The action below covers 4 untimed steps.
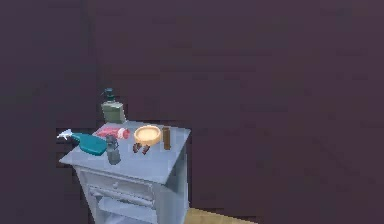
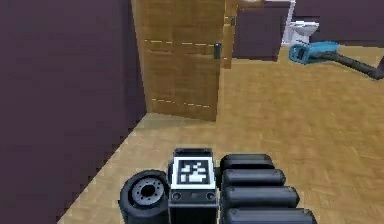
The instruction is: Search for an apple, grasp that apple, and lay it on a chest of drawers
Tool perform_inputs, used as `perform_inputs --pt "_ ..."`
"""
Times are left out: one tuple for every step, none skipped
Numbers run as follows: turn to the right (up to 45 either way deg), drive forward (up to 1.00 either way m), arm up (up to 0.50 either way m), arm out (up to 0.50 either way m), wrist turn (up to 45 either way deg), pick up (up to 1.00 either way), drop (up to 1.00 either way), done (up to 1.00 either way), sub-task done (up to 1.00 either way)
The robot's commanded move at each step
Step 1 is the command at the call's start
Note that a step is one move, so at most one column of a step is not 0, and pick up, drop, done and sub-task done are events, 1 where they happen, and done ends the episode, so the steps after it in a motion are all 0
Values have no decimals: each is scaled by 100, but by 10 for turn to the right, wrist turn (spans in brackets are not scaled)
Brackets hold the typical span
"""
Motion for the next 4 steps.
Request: perform_inputs --pt "30 0 0 0 0 0 0 0 0" --pt "0 25 0 0 0 0 0 0 0" --pt "-450 0 0 0 0 0 0 0 0" --pt "-450 0 0 0 0 0 0 0 0"
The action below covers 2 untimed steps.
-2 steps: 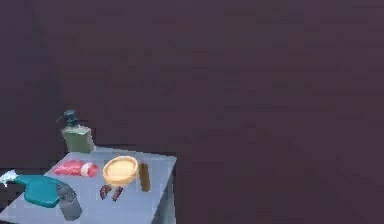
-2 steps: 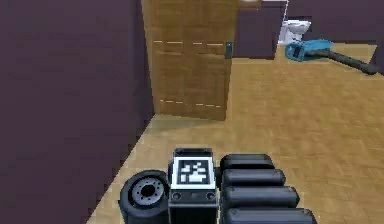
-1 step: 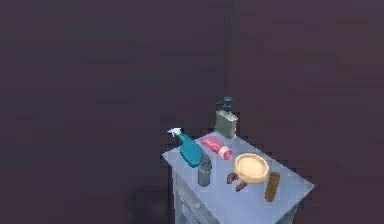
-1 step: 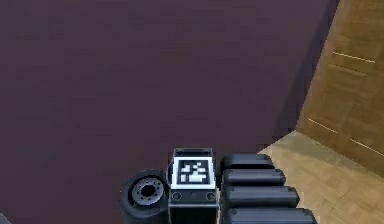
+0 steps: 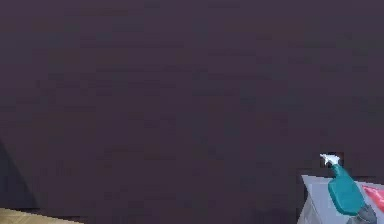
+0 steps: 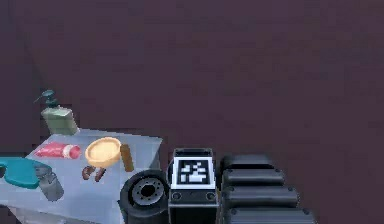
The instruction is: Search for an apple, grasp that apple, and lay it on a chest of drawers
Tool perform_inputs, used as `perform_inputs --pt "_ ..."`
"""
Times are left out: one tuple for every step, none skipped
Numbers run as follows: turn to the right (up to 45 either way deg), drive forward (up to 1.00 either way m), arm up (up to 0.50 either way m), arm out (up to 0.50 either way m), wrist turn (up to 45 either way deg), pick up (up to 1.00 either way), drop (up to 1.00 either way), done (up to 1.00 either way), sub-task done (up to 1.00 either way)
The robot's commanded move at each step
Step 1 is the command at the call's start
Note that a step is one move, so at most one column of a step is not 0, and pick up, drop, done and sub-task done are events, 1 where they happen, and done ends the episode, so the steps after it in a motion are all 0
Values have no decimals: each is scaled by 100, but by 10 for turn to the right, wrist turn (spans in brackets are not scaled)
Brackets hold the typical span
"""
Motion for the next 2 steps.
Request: perform_inputs --pt "-90 0 0 0 0 0 0 0 0" --pt "0 0 0 48 0 0 0 0 0"
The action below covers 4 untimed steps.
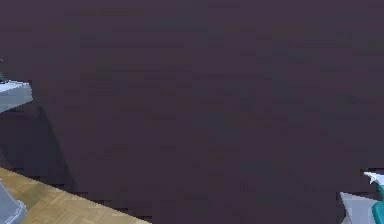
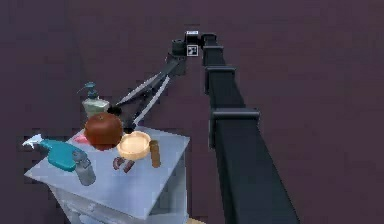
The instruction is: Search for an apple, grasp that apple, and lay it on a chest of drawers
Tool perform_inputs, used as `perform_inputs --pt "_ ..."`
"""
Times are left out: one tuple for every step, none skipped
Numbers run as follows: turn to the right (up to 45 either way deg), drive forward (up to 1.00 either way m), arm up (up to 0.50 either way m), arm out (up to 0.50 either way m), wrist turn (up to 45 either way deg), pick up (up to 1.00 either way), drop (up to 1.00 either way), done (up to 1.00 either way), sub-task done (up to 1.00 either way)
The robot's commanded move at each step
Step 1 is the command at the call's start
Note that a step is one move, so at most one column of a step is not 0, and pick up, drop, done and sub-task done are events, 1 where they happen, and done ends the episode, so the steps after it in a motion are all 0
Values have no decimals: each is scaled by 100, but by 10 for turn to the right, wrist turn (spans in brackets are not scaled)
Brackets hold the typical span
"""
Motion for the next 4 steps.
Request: perform_inputs --pt "0 0 0 0 390 0 0 0 0" --pt "0 0 -30 0 0 0 0 0 0" --pt "0 0 0 0 0 0 100 0 0" --pt "0 0 0 -10 0 0 0 0 0"
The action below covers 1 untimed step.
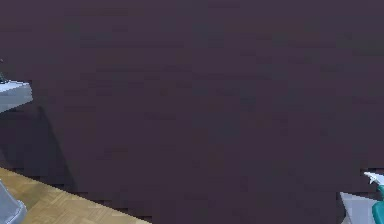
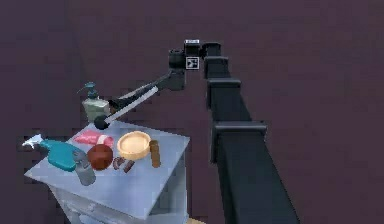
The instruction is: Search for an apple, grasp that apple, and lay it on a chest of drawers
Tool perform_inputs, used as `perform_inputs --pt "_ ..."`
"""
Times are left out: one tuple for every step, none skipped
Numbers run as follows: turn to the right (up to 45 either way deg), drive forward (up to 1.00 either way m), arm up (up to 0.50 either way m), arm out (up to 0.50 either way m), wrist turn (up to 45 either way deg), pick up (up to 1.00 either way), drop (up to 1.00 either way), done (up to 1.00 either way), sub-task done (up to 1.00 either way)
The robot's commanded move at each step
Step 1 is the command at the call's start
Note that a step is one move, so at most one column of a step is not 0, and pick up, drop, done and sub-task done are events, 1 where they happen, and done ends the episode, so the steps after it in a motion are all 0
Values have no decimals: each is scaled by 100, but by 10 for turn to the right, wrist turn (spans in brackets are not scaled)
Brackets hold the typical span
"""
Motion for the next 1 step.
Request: perform_inputs --pt "0 0 0 0 0 0 0 100 0"
